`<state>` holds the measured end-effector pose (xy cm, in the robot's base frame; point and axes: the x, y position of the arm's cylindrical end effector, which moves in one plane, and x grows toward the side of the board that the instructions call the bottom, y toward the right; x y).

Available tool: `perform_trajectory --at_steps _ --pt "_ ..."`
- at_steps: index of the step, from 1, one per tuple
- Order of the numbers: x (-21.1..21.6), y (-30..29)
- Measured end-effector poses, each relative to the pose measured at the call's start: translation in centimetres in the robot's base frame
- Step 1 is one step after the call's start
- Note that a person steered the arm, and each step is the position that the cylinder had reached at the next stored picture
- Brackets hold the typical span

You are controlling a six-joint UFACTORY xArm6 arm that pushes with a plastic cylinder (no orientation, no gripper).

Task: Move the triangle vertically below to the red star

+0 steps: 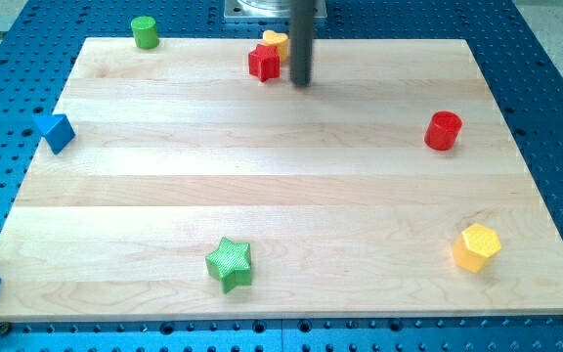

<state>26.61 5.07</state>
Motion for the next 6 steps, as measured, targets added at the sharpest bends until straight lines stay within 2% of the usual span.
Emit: perform_trajectory --at_steps 1,2,3,4,5,6 --pt "-3.1 -2.1" --pt "0.1 -10.5" --pt "7.3 -19.0" --pt "9.7 -19.1" --pt "2.5 -16.6" --pt "2.6 -23.1"
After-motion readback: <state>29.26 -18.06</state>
